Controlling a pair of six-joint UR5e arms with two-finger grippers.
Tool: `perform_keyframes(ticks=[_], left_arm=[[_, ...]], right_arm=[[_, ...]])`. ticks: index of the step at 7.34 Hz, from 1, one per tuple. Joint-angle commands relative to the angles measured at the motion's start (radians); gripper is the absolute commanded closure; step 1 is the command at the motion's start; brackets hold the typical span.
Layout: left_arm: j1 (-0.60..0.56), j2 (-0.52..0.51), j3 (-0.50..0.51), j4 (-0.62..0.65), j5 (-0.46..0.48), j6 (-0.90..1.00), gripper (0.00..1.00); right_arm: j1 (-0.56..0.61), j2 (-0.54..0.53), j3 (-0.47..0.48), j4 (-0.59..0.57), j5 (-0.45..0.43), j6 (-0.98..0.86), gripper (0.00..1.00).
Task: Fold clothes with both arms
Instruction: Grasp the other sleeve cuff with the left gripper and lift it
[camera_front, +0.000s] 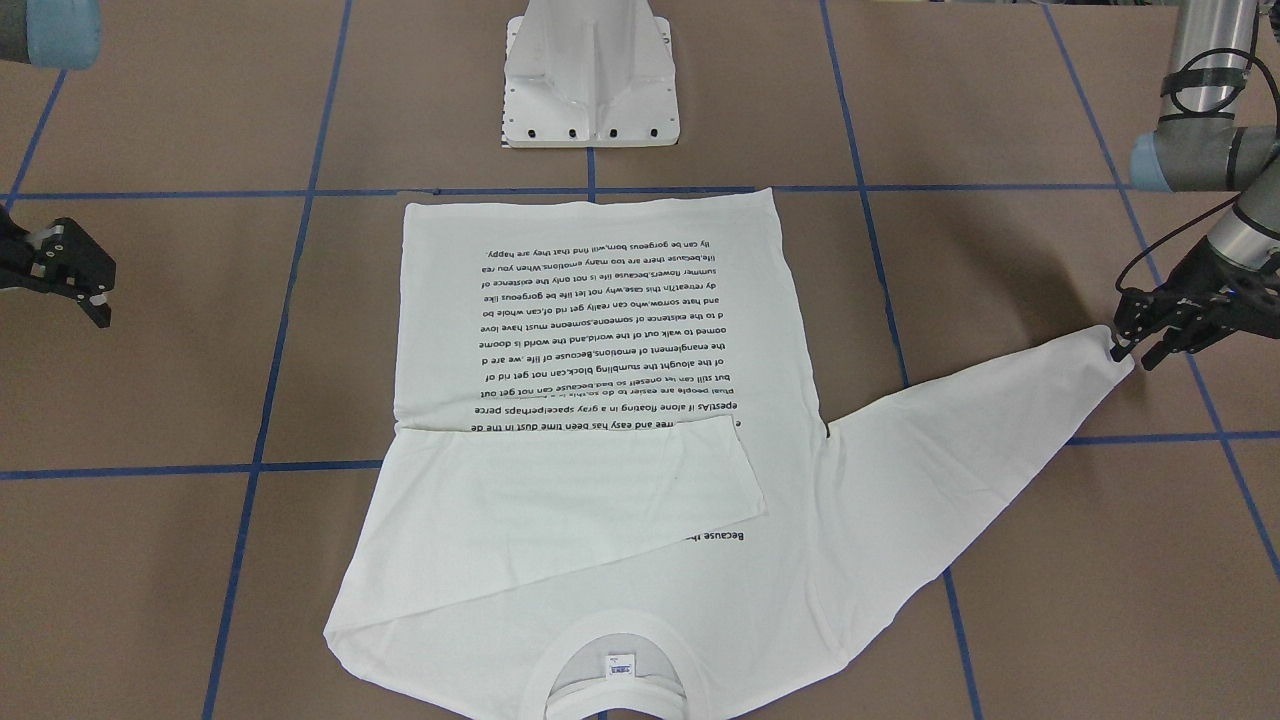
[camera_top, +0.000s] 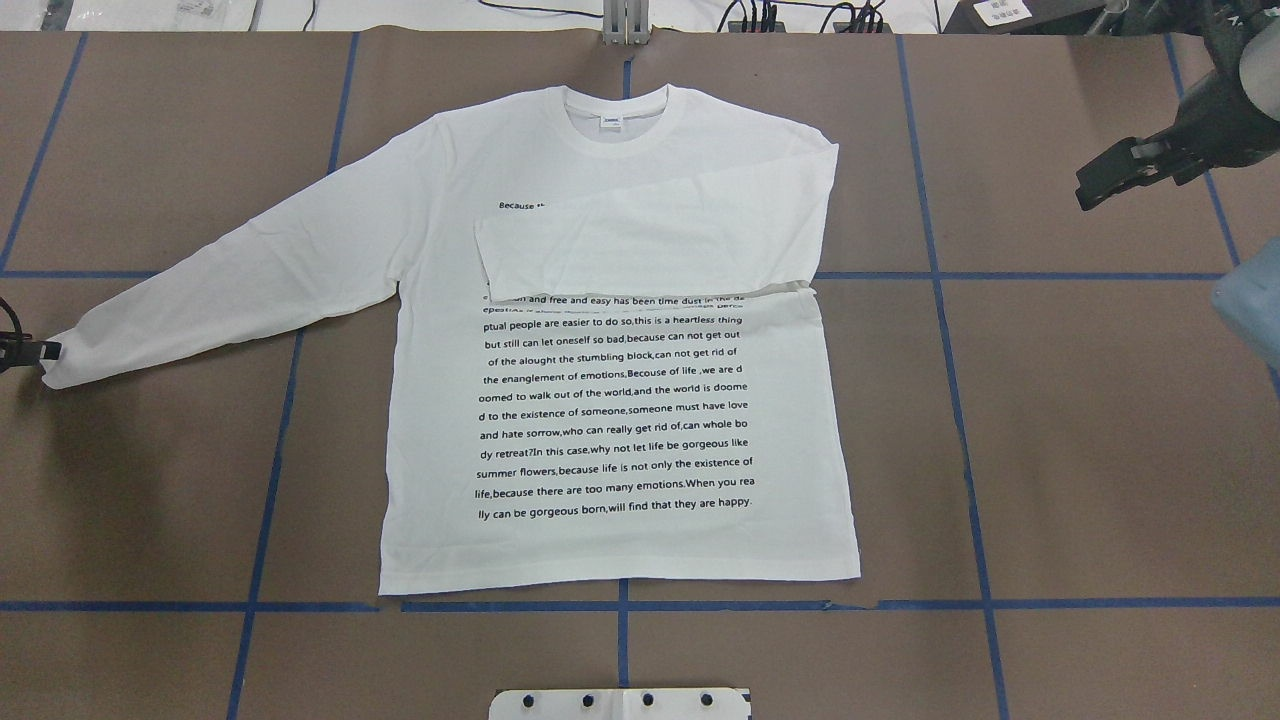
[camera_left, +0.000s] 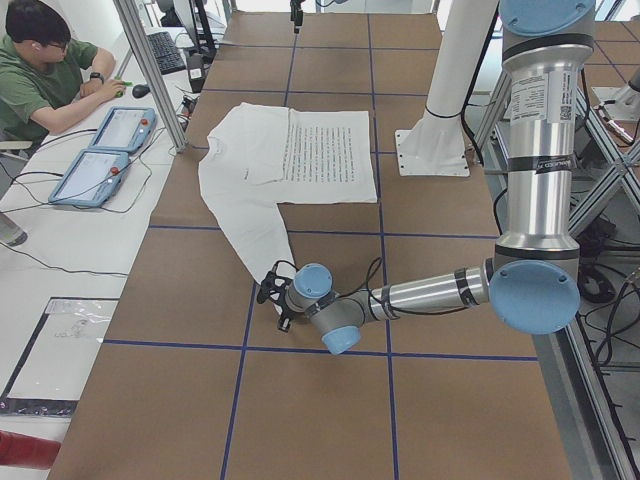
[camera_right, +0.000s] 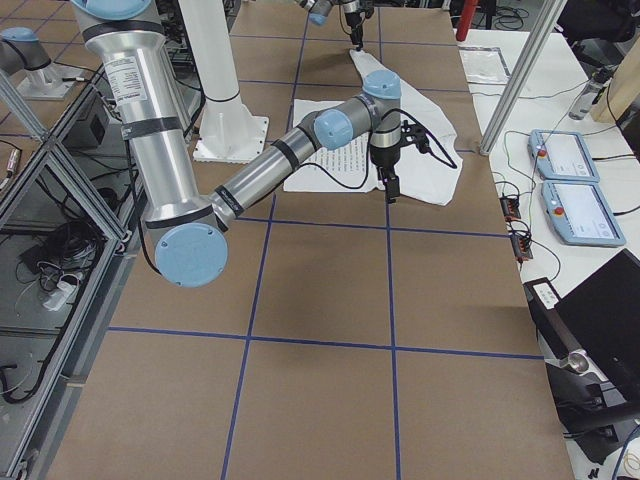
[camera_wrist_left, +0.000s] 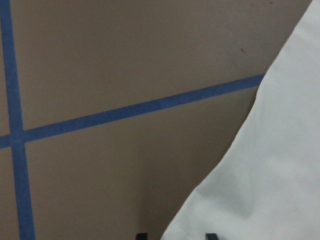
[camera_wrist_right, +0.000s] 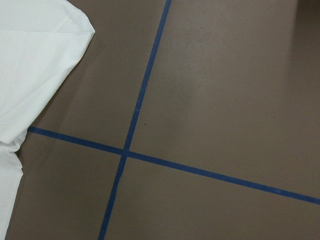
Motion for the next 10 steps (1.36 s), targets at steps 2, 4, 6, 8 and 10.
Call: perform_keyframes(ticks=[2, 4, 6, 8, 10], left_arm=[[0.007, -0.001, 0.001, -0.006, 0.000, 0.001, 0.51], [0.014, -0.001, 0.002, -0.015, 0.001, 0.001, 0.53], [0.014, 0.001, 0.002, -0.018, 0.002, 0.001, 0.72], [0.014, -0.001, 0.001, -0.018, 0.000, 0.005, 1.00], [0.013, 0.004, -0.010, -0.050, -0.009, 0.007, 1.00]], right_arm=[[0.001, -0.001, 0.000, 0.000, 0.000, 0.001, 0.00], [0.001, 0.000, 0.000, 0.000, 0.000, 0.001, 0.00], [0.001, 0.000, 0.001, 0.000, 0.000, 0.002, 0.00], [0.001, 0.000, 0.005, 0.000, 0.000, 0.005, 0.00], [0.001, 0.002, 0.006, 0.000, 0.000, 0.005, 0.00]])
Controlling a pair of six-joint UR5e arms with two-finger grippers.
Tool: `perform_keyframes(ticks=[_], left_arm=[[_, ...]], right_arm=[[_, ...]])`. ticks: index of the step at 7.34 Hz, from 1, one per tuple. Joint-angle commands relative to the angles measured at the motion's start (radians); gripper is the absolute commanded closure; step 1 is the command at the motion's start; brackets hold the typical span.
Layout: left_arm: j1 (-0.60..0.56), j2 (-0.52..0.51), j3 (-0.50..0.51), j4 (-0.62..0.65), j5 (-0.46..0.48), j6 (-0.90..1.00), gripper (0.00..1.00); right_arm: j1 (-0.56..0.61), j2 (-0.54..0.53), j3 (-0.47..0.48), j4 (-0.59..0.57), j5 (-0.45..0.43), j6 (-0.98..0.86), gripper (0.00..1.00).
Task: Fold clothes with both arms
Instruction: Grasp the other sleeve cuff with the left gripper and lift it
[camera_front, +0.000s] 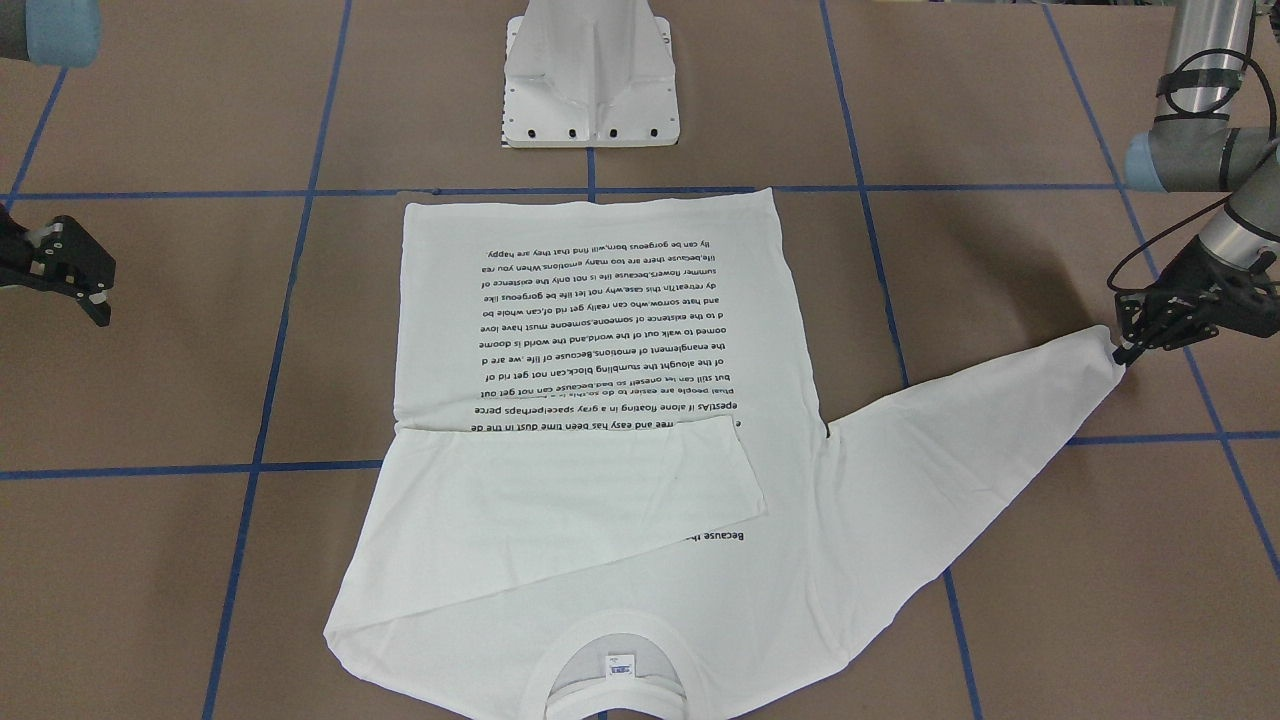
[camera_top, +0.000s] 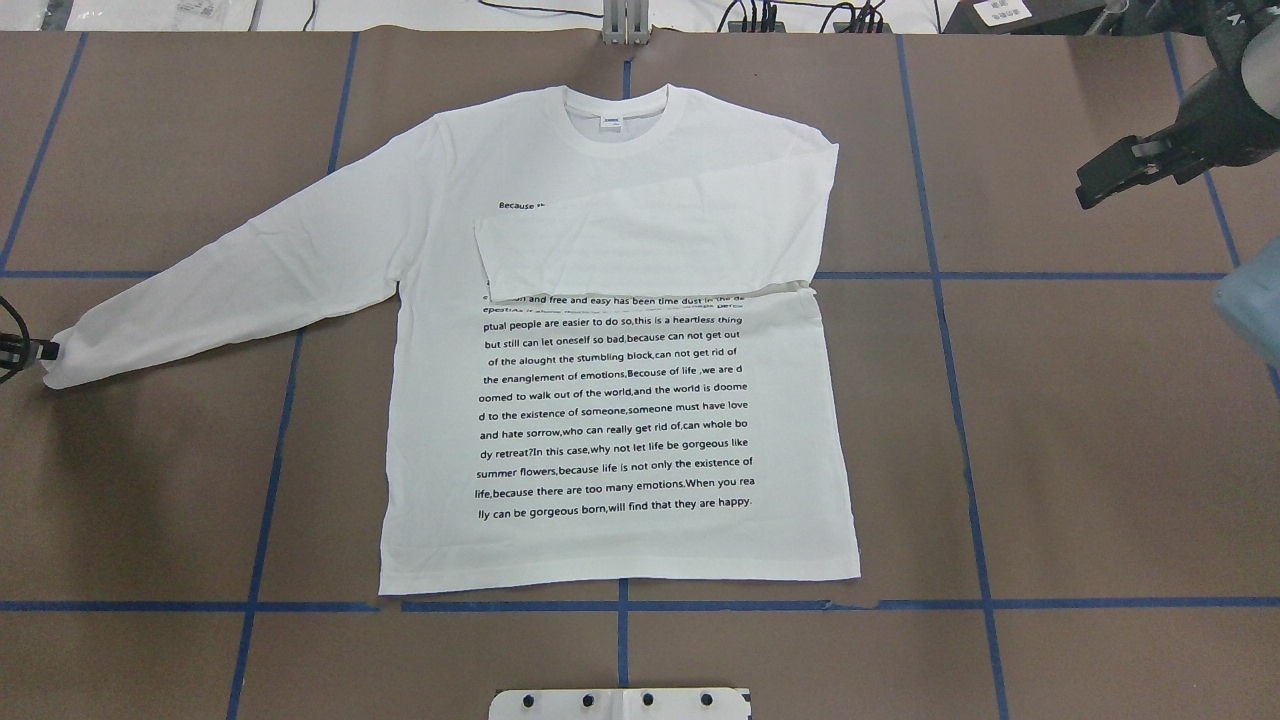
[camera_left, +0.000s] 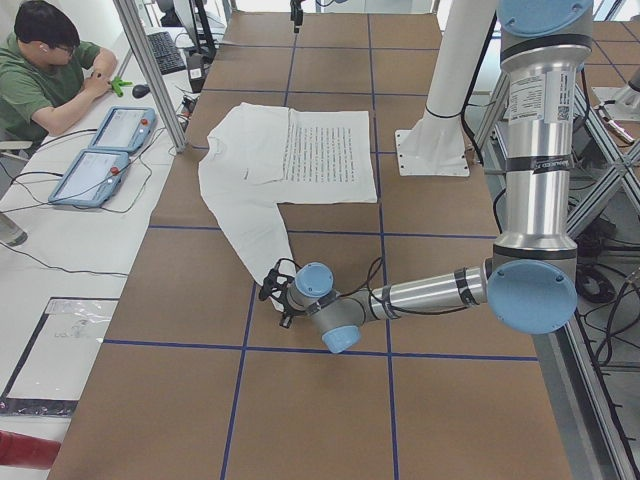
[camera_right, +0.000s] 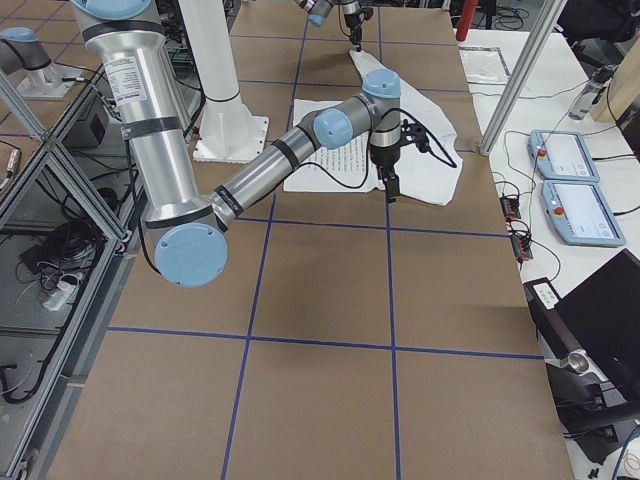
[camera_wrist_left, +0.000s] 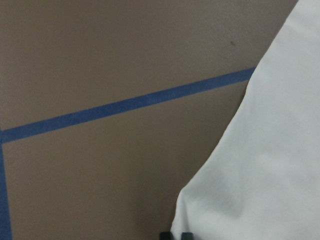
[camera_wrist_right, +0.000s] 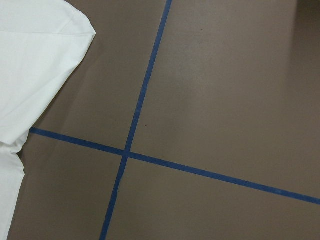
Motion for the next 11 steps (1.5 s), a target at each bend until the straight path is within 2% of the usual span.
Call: perform_keyframes(ticks=[1, 4, 6, 7, 9, 10, 11], left_arm=[[-0.001, 0.003, -0.029, -0.036, -0.006, 0.011, 1.00], [-0.033, -0.034, -0.116, -0.024, -0.009, 0.010, 1.00], [-0.122, -0.123, -0.154, 0.118, -0.107, 0.010, 1.00], [-0.139, -0.140, -0.246, 0.245, -0.116, 0.010, 1.00], [-0.138, -0.225, -0.448, 0.602, -0.101, 0.008, 1.00], [-0.133, -0.329, -0.487, 0.774, -0.059, -0.006, 1.00], [-0.108, -0.433, -0.516, 0.956, 0.025, -0.010, 1.00]], right_arm=[[0.000, 0.001, 0.001, 0.000, 0.000, 0.002, 0.00], [-0.002, 0.000, -0.004, 0.000, 0.002, 0.003, 0.00], [-0.002, 0.000, -0.002, 0.000, 0.000, 0.005, 0.00], [0.000, 0.001, -0.004, 0.000, 0.000, 0.005, 0.00], [0.000, 0.000, -0.004, 0.000, 0.000, 0.005, 0.00], [-0.002, 0.000, -0.004, 0.000, 0.000, 0.005, 0.00], [-0.002, 0.000, -0.005, 0.000, 0.002, 0.005, 0.00]])
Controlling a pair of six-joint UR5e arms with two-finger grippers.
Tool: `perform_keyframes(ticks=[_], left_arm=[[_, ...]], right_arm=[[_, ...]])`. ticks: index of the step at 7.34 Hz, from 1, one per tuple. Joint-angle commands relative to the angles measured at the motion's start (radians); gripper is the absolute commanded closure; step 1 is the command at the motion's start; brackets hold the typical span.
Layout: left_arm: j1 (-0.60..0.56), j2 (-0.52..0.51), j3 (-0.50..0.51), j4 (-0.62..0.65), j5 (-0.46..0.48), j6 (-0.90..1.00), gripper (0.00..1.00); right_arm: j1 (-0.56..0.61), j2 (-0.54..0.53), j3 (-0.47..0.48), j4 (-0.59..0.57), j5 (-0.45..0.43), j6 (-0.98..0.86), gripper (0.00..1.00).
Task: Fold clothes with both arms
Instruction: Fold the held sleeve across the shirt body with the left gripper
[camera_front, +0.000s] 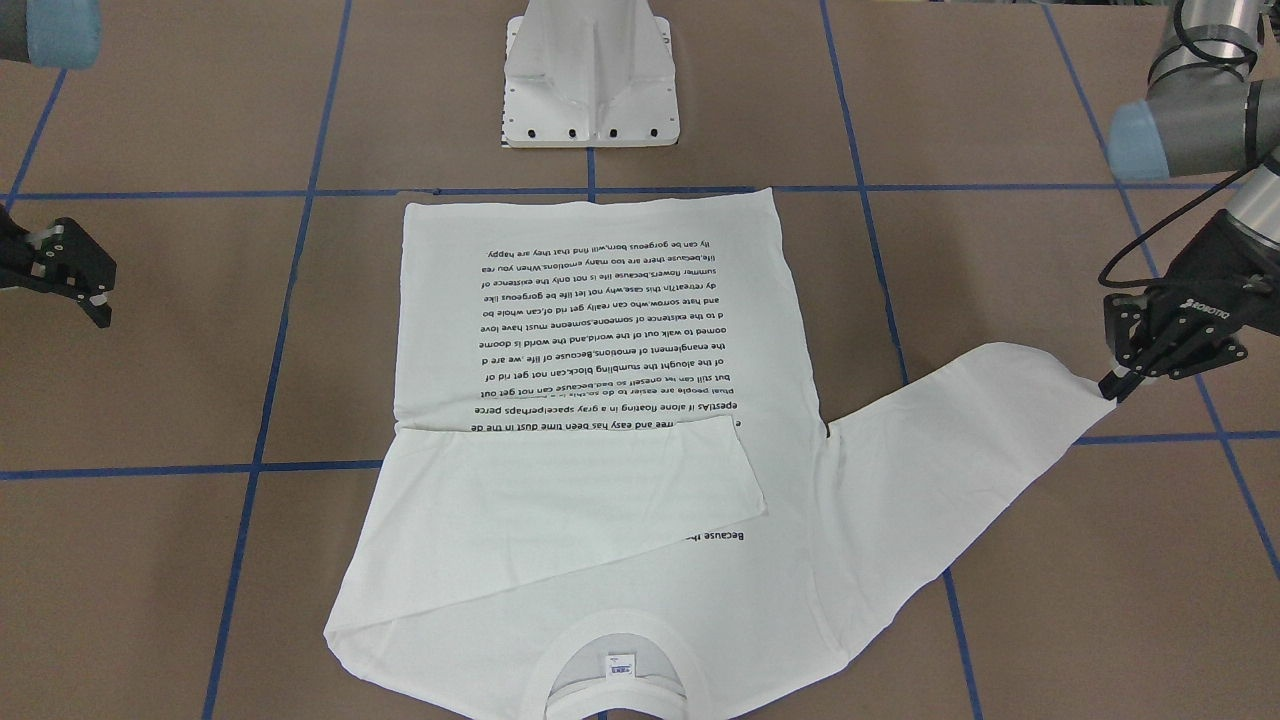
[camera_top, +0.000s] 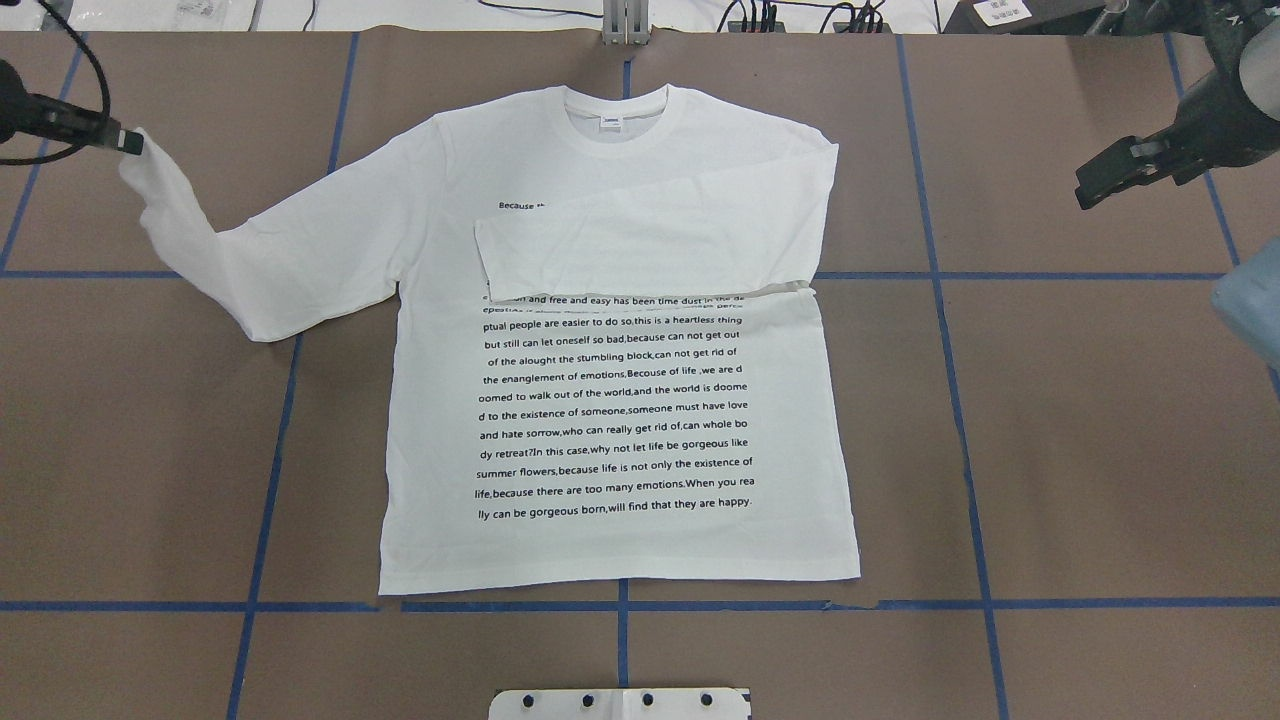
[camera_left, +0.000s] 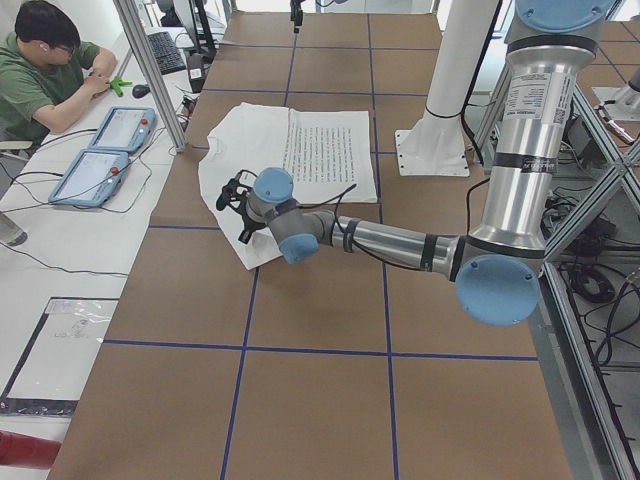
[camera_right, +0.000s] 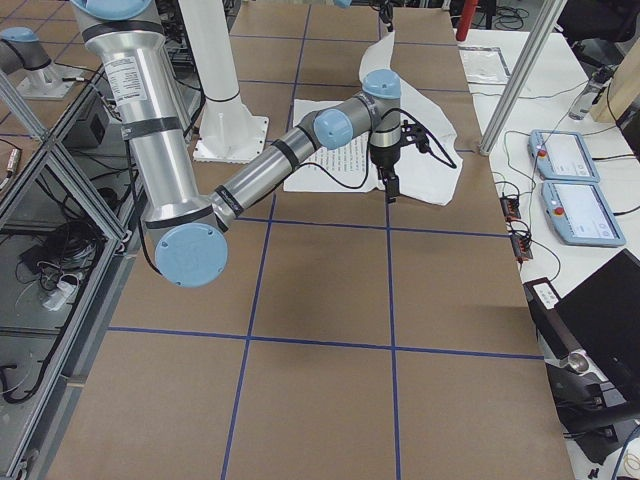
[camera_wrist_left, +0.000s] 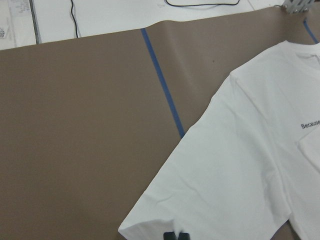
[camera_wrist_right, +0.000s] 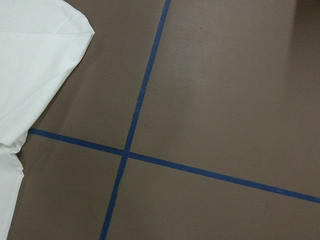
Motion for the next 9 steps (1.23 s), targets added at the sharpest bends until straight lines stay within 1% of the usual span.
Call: perform_keyframes(ticks=[1, 2, 3, 5, 6, 8, 9], left_arm=[[0.057, -0.202, -0.063, 0.335, 0.087, -0.075, 1.00], [0.115, -0.276, -0.054, 0.379, 0.113, -0.191, 1.00], [0.184, -0.365, -0.014, 0.405, 0.147, -0.286, 1.00], [0.252, -0.578, 0.166, 0.405, 0.159, -0.429, 1.00], [0.286, -0.647, 0.222, 0.402, 0.194, -0.462, 1.00], [0.350, -0.734, 0.286, 0.376, 0.204, -0.500, 1.00], [0.425, -0.737, 0.290, 0.333, 0.290, -0.561, 1.00]], right_arm=[[0.001, 0.000, 0.000, 0.000, 0.000, 0.000, 0.00], [0.000, 0.000, -0.001, 0.000, 0.000, 0.000, 0.00], [-0.001, 0.000, -0.001, 0.000, 0.000, 0.000, 0.00], [-0.001, 0.001, -0.004, 0.000, 0.000, 0.002, 0.00], [-0.001, 0.001, -0.004, 0.000, 0.000, 0.002, 0.00], [-0.001, 0.000, -0.007, -0.002, -0.002, 0.002, 0.00], [-0.001, -0.002, -0.009, -0.002, -0.002, 0.003, 0.00]])
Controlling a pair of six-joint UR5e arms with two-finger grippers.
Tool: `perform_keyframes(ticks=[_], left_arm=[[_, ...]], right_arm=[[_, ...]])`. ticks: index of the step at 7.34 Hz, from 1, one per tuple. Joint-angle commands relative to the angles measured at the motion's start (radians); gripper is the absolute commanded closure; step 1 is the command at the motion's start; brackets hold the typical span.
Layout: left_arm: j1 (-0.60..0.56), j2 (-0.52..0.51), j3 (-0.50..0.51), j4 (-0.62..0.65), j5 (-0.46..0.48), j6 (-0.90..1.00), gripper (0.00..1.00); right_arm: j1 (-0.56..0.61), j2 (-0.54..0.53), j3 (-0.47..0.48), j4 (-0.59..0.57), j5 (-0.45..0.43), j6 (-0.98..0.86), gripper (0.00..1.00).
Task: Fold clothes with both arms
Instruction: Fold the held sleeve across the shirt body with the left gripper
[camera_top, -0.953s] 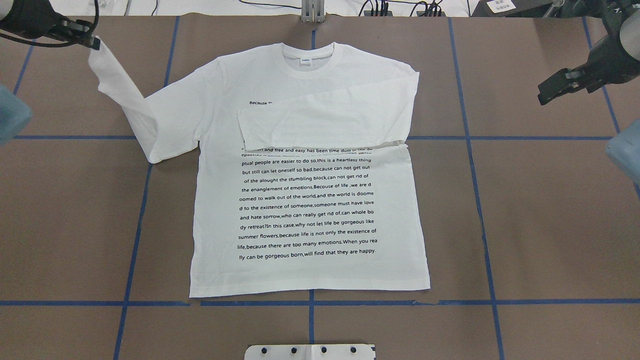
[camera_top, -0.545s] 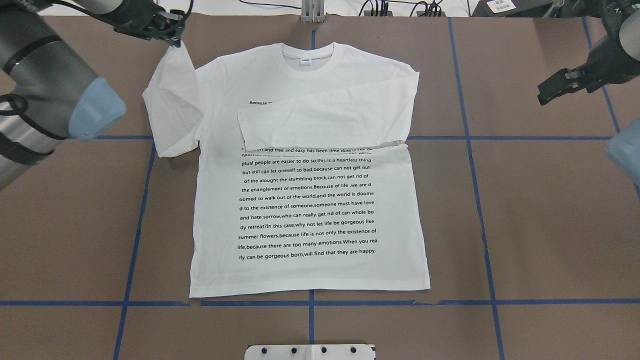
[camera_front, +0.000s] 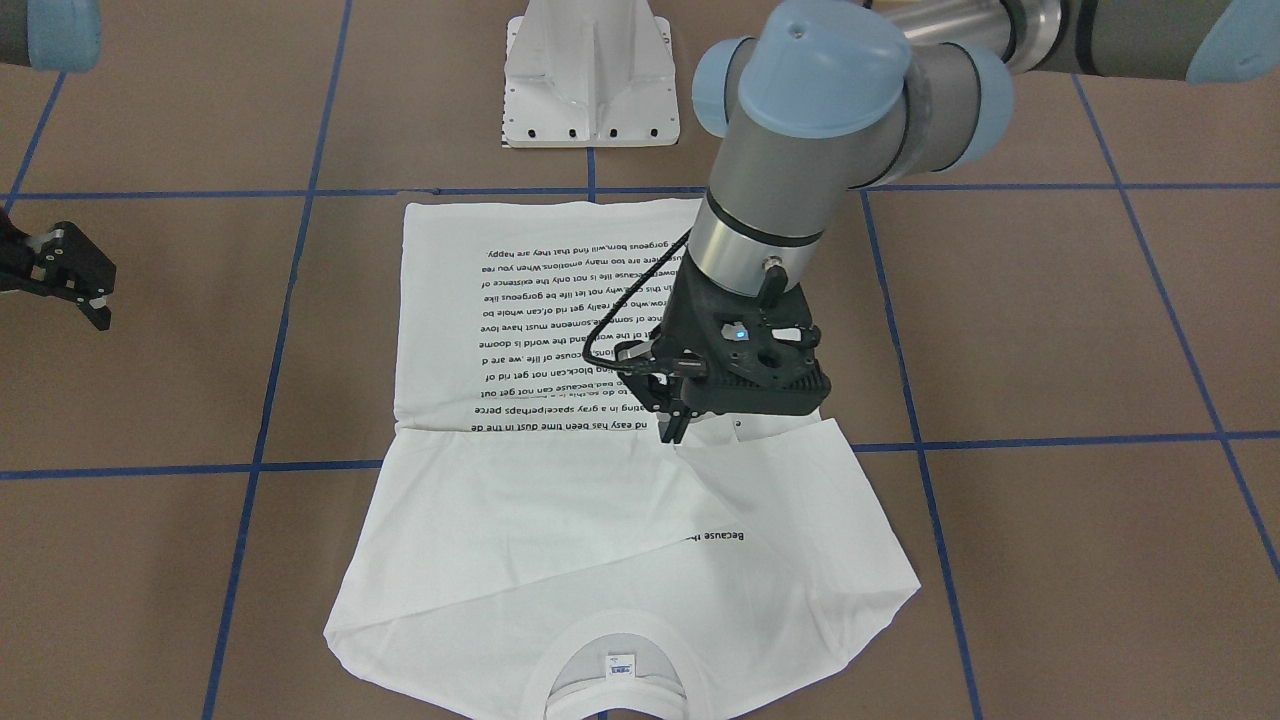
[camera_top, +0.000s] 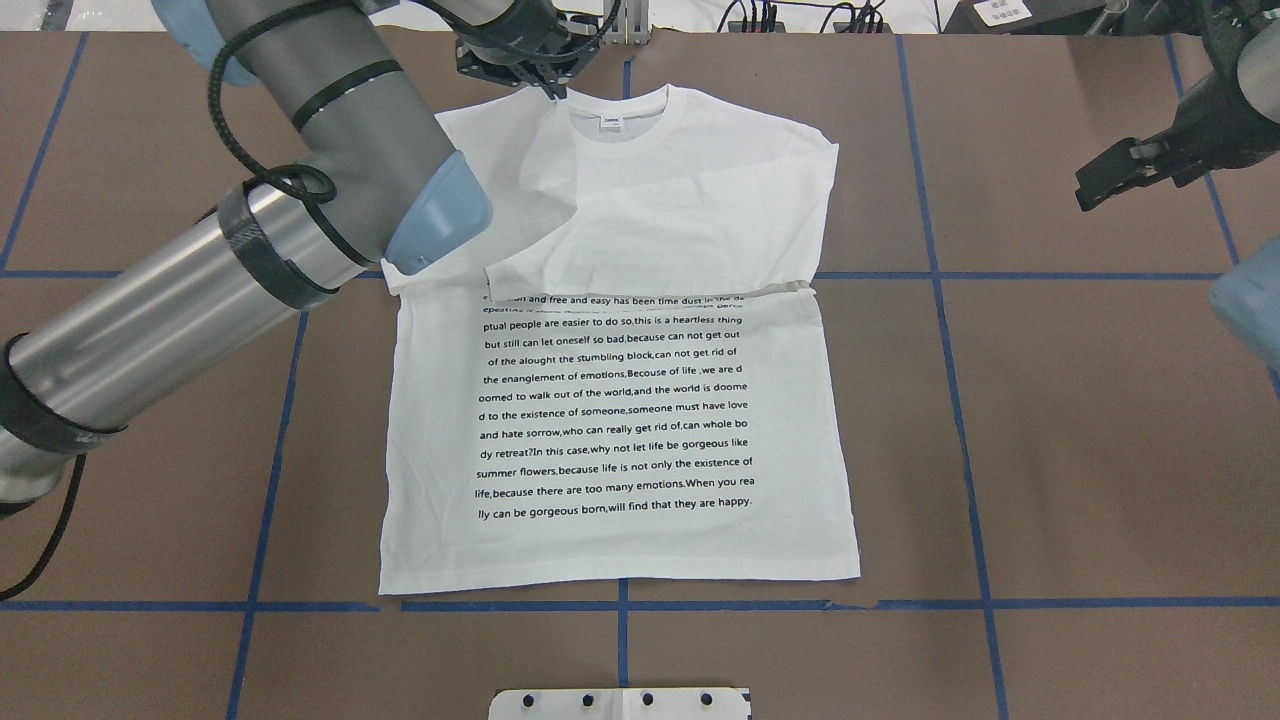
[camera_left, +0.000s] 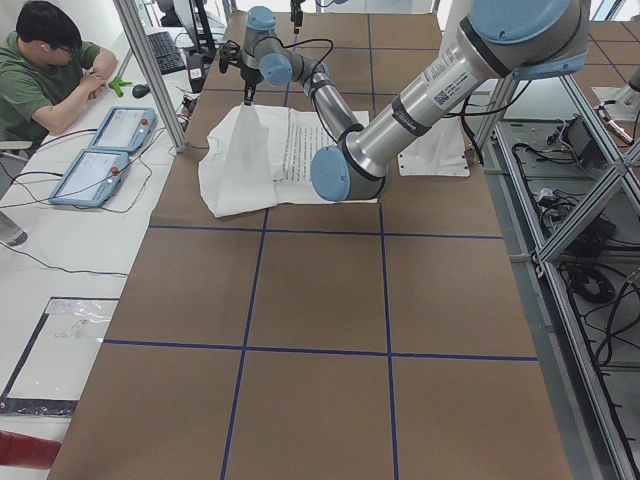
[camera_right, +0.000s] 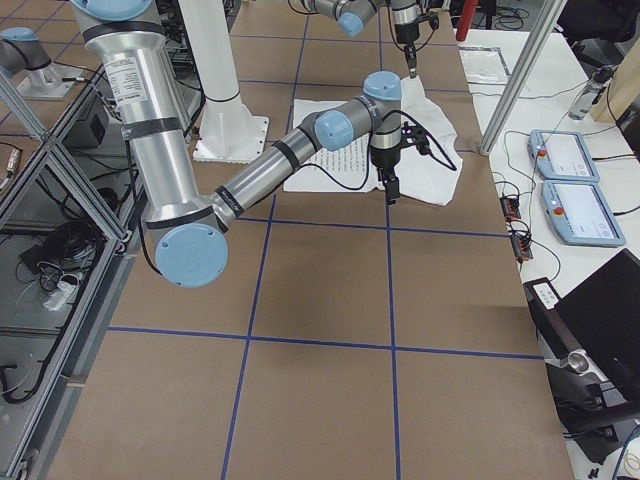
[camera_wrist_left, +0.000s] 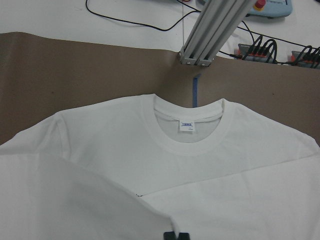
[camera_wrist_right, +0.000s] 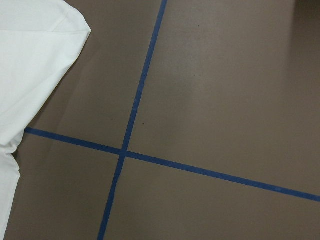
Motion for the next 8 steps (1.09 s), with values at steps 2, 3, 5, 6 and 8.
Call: perform_keyframes(ticks=[2, 3, 5, 6, 8], left_arm=[[0.159, -0.026, 0.085, -0.128, 0.107, -0.071, 1.00], [0.185, -0.034, 0.113, -0.174, 0.136, -0.070, 1.00], [0.224, -0.064, 0.197, -0.264, 0.156, -0.070, 1.00], [0.233, -0.092, 0.254, -0.285, 0.157, -0.071, 1.00], [0.250, -0.134, 0.321, -0.300, 0.183, -0.073, 1.00]], right_arm=[[0.002, -0.003, 0.000, 0.000, 0.001, 0.003, 0.00], [0.002, -0.004, 0.000, 0.000, 0.001, 0.007, 0.00], [0.000, -0.004, 0.000, 0.000, 0.001, 0.012, 0.00], [0.000, -0.004, -0.002, 0.000, 0.001, 0.012, 0.00], [0.000, -0.003, -0.012, 0.000, 0.003, 0.012, 0.00]])
